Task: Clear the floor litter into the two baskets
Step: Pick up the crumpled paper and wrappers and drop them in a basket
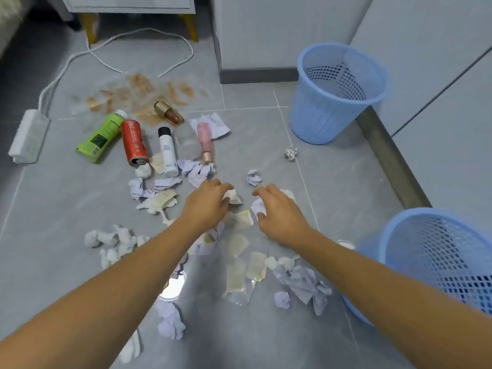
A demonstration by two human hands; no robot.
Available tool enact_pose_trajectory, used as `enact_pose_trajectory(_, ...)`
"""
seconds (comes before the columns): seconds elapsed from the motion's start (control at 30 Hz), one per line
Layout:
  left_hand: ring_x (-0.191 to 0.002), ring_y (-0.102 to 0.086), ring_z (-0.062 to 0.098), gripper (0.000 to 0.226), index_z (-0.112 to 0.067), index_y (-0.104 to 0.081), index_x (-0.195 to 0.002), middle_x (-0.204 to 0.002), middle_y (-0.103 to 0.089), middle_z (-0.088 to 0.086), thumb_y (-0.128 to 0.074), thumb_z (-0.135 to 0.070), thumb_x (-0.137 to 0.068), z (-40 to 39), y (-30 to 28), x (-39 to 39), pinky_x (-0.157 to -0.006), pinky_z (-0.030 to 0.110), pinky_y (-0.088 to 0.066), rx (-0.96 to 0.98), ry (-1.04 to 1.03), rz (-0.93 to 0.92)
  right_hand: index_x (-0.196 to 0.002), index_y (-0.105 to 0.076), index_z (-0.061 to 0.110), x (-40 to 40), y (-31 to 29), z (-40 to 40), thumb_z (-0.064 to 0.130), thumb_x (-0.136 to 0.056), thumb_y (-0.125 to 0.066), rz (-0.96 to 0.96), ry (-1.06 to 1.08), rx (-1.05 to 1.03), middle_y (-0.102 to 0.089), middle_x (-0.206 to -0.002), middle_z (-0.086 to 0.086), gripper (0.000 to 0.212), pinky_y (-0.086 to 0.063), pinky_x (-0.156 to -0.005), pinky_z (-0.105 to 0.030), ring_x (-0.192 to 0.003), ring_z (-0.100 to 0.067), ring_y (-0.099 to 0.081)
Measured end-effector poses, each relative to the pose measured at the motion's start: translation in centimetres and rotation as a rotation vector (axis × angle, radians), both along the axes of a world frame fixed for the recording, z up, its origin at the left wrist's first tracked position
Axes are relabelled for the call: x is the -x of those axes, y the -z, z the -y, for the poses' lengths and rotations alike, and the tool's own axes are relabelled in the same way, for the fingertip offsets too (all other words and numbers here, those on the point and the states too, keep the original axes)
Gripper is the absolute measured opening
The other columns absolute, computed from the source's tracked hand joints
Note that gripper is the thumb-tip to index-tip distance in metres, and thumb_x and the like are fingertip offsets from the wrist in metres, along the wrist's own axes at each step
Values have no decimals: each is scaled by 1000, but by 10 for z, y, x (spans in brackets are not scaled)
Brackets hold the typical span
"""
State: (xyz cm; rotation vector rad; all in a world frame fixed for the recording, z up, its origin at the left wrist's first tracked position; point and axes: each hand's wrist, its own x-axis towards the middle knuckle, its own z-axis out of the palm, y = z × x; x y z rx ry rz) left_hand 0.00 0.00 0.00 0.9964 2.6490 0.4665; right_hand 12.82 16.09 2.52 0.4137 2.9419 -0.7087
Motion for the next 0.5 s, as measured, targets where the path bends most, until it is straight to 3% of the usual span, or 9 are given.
enact_pose_trajectory(0.1,-124,-51,30,43,-29,-58,-137,-128,-58,5,-57,-20,-95,-9,20,13,-87,42,-49,118,64,38,-131,-53,18,1,30,1,10,-85,-60,105,-44,-108,-52,-124,-8,47,-49,-76,-41,-112,-35,-57)
enact_pose_trajectory(0.27,-121,-49,30,40,-32,-58,-133,-123,-57,5,-61,-41,-94,-20,29,11,-92,43,-43,245,134,-27,-124,-54,18,0,51,2,6,-84,-63,153,-70,-257,-50,-121,-6,43,-36,-60,-33,-107,-30,-54)
enact_pose_trajectory(0.4,-119,-51,27,32,-31,-60,-126,-119,-60,2,-58,-41,-96,-21,32,10,-93,43,-37,249,121,-94,-109,-54,13,-2,58,2,-4,-79,-61,145,-34,-300,-48,-109,-11,35,-16,-48,-30,-96,-33,-54)
enact_pose_trajectory(0.5,-111,-55,28,23,-28,-65,-116,-110,-64,1,-54,-31,-97,-17,33,9,-87,41,-36,175,89,-152,-100,-52,12,-4,63,4,-11,-73,-56,96,-30,-291,-46,-96,-11,36,-12,-47,-29,-89,-36,-52)
